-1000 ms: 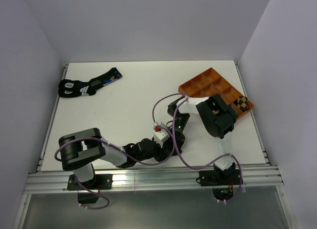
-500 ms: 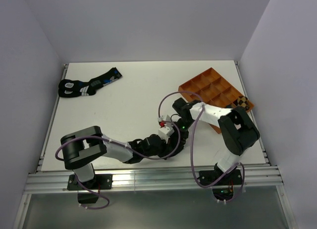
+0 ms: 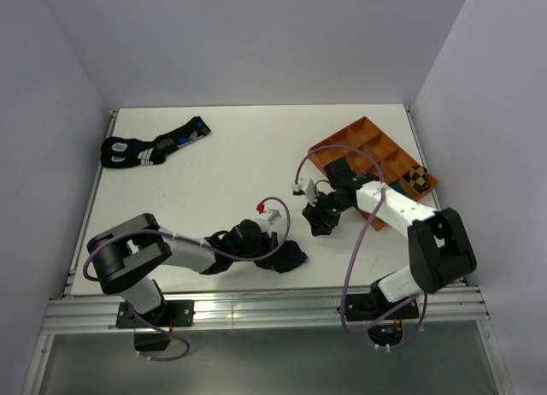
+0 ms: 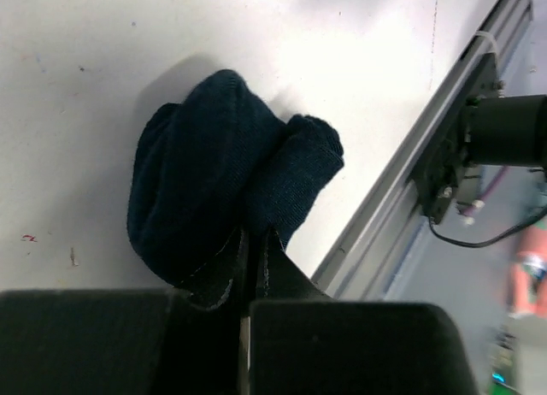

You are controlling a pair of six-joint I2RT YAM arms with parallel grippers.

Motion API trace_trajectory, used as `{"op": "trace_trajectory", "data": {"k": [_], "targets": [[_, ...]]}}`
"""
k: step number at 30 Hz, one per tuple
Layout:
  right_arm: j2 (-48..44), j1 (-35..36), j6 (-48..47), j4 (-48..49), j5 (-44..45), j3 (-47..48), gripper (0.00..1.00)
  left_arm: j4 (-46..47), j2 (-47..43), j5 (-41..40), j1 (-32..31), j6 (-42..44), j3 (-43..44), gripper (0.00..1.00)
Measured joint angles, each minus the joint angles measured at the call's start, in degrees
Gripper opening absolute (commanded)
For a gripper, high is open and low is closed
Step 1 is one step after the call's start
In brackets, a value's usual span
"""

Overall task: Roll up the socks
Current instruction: Roll the sock at the center of the board.

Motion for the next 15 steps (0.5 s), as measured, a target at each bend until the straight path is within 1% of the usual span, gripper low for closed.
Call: {"op": "trace_trajectory", "data": {"k": [4, 9, 12, 15], "targets": [[-7.52, -0.33, -3.80, -0.59, -0.17, -3.52, 0.55, -0.39, 1.60, 7.23, 3.74, -3.10, 0.70, 0.00], [-13.16, 1.33, -8.87, -1.18, -0.46, -5.70, 0.55, 2.54, 5.66, 18.71, 8.79, -8.90, 0.70, 0.00], [-17.03, 4.83, -10.86, -0.70, -0.07, -9.40, 0.55, 2.08, 8.00, 24.13, 10.67, -11.28, 1.86, 0.00], [-20.59, 10.88, -11.50, 1.25, 1.66, -13.60, 0.56, -0.39, 9.22, 27.47, 11.06, -12.35, 3.52, 0.00]]}}
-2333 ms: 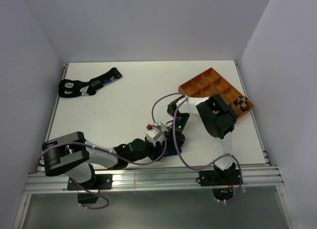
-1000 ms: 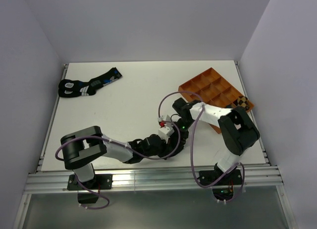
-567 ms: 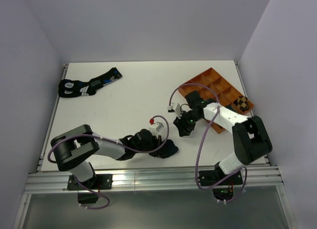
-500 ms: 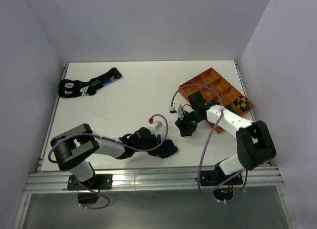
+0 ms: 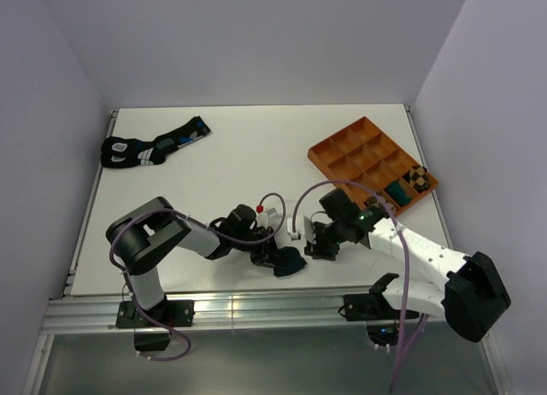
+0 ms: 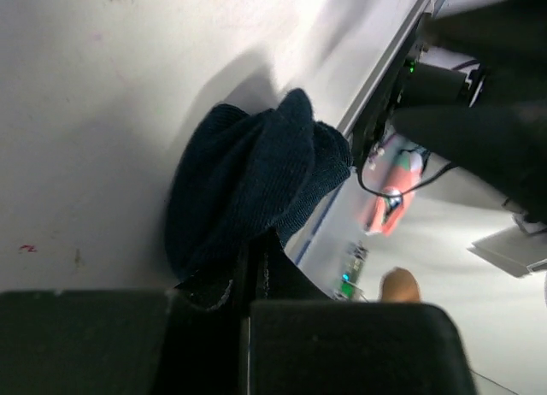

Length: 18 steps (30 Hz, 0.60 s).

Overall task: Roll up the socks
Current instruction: Roll the sock at the center of the board.

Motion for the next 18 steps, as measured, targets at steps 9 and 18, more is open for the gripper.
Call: {"op": "trace_trajectory", "data": {"k": [9, 18], "targets": [[-3.65, 11.47, -1.36, 5.31, 3.23, -3.58, 0.52, -4.57, 2.73, 5.60, 1.11, -2.01, 3.15, 0.00], [-3.54, 18.49, -1.29, 7.48, 4.83, -6.12, 0.46, -6.36, 4.52, 8.48, 2.21, -2.86, 4.81, 0.00]]}}
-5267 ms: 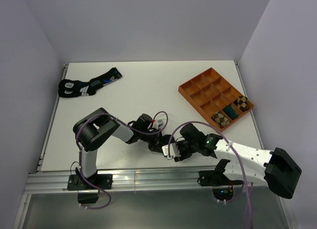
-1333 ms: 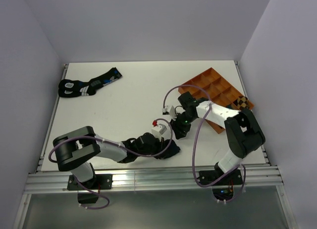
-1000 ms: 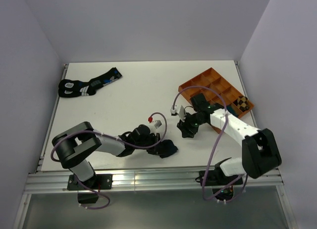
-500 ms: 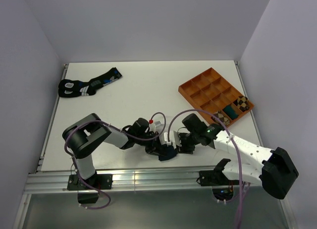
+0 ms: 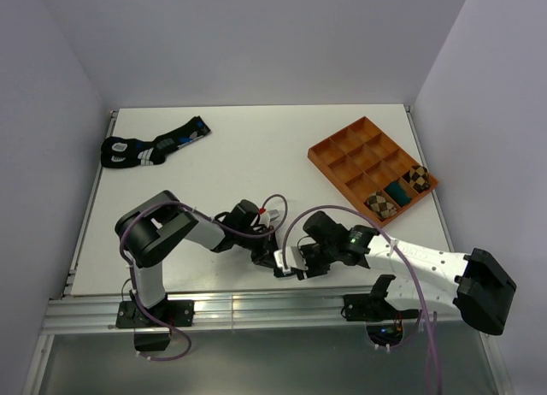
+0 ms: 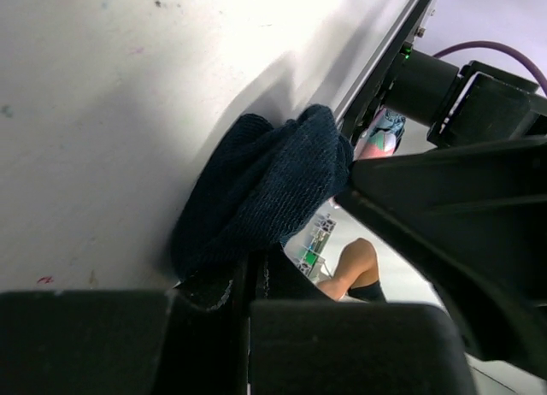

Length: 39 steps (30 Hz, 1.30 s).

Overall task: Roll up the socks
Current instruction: Roll the sock at the center of the board.

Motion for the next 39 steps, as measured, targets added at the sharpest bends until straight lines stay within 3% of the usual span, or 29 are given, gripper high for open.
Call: {"op": "trace_trajectory", "data": {"k": [15, 18, 21, 22, 25, 27, 33, 39], "targets": [[5.11, 6.27, 2.60, 6.75, 5.90, -1.70, 0.45, -2.71, 0.63, 1.88, 1.14, 0.46, 1.03, 0.01], [6.82, 6.49, 2.99, 8.41, 6.97, -1.75, 0.44, -2.64, 0.72, 2.21, 1.25, 0.50, 1.05, 0.04], [8.48, 6.56, 3.45, 10.25, 7.96, -1.75, 0.36, -2.23, 0.85, 2.56, 1.31, 0.48, 1.05, 0.08], [9.16, 6.58, 3.63, 10.97, 8.33, -1.75, 0.27, -2.19, 0.90, 2.62, 1.36, 0.46, 1.01, 0.10], [10.23, 6.58, 4.50, 11.56, 8.76, -1.14, 0.15, -2.03, 0.90, 2.62, 1.44, 0.46, 0.76, 0.14], [10.60, 6.56, 4.74, 11.26, 8.72, -0.70, 0.12, -1.86, 0.76, 2.29, 1.55, 0.44, 0.42, 0.18], [12.90, 4.48, 4.74, 7.93, 5.73, 2.14, 0.10, 0.24, -7.45, -6.45, 1.55, 0.20, -5.14, 0.34], [16.44, 1.16, 4.24, 2.82, 0.55, 5.97, 0.11, 9.46, -16.76, -16.17, 1.84, -2.16, -14.14, 0.33]]}}
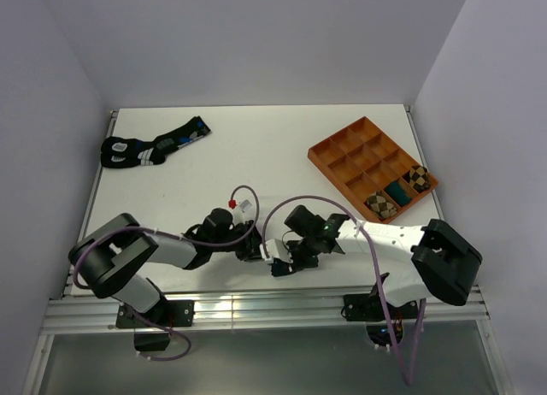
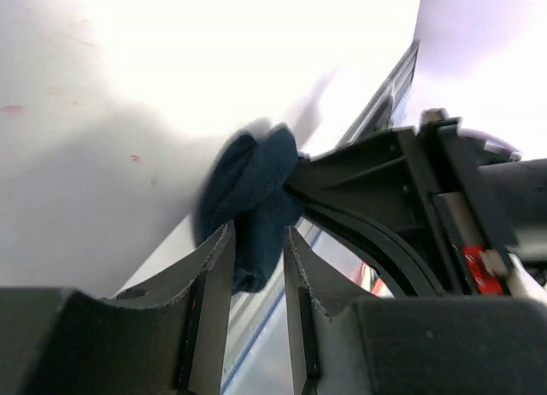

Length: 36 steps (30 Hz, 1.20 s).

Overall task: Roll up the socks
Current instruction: Roll the sock at the center of the board.

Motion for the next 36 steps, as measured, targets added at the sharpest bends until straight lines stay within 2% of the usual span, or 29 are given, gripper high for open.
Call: {"op": "trace_trajectory", "data": {"k": [8, 12, 17, 24, 32, 36], "targets": [[10.10, -6.67, -4.04, -12.46, -8.55, 9.53, 0.11, 8.11, -12.87, -16.72, -1.25, 0.28, -11.91, 0.33], [17.29, -10.05, -6.34, -19.56, -12.22, 15.96, 0.11, 9.60, -19.37, -27.56, -8.39, 5.40, -13.75, 0.33], [24.63, -12.72, -7.72, -26.58, -15.50, 22.29, 0.11, 11.65, -22.34, -34.82, -14.95, 12.90, -14.10, 0.33], [31.98, -13.75, -8.13, -33.66, -17.70, 28.59, 0.11, 13.57, -16.22, -36.33, -17.31, 22.29, -11.91, 0.37], [35.04, -14.12, -7.74, -36.76, -18.71, 30.99, 0.11, 16.59, -5.60, -32.96, -18.32, 26.62, -7.08, 0.39], [35.45, -14.29, -7.50, -37.18, -18.91, 31.28, 0.11, 17.79, -3.17, -31.41, -18.97, 27.28, -5.44, 0.38]]}}
